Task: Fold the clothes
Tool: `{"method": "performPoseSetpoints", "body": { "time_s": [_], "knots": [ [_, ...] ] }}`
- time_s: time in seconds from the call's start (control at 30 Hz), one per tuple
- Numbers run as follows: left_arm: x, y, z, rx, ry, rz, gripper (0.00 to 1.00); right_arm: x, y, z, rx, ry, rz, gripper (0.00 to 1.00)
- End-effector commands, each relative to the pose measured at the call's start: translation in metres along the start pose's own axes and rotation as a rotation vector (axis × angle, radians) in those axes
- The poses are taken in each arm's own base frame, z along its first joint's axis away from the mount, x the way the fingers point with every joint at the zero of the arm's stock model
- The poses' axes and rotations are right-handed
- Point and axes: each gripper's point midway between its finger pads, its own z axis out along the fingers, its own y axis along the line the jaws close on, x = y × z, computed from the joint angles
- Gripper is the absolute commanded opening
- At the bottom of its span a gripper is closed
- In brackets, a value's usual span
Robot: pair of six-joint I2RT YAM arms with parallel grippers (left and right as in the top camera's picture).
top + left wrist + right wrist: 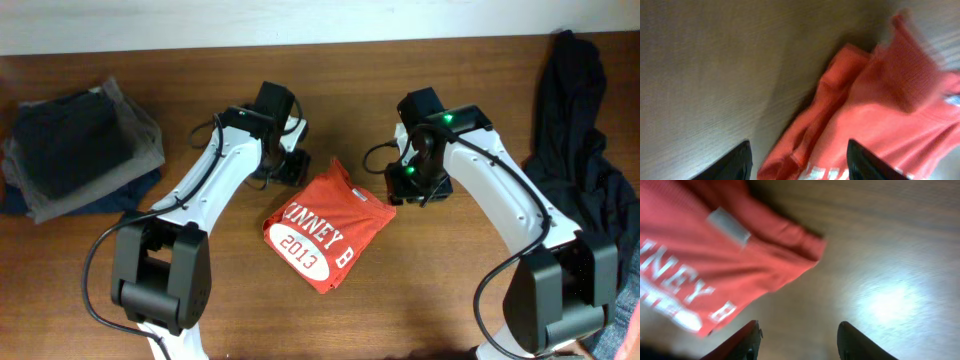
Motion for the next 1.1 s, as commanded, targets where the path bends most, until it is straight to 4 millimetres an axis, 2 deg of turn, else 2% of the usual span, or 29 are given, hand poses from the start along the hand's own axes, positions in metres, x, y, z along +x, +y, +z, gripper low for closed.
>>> {"method": "performPoseSetpoints", "body": {
  "time_s": [0.0,0.17,0.47,0.63,0.87,1.07],
  "knots": [
    [-0.021,-0.006,-0.01,0.074,-0.081,0.101,0.59,0.013,0.019,-0.004,-0.119,0.044,-0.014,0.54],
    [-0.012,0.008,0.001,0.066,-0.029,0.062,0.49,0.037,0.016,0.017,-0.125,0.129,0.006,0.49],
    [0.022,0.014,0.019,0.07,0.13,0.004,0.48,0.051,0.015,0.07,-0.101,0.119,-0.035,0.49],
    [0.041,0.015,0.027,0.069,0.198,-0.042,0.41,0.048,0.012,0.088,-0.094,0.073,-0.028,0.49],
    [0.083,0.016,0.045,0.074,0.314,-0.103,0.36,0.033,0.015,0.097,-0.112,0.006,-0.031,0.48],
    [0.115,0.002,0.052,0.151,0.408,-0.177,0.27,0.01,0.027,0.103,-0.132,-0.08,-0.074,0.49]
  ]
}}
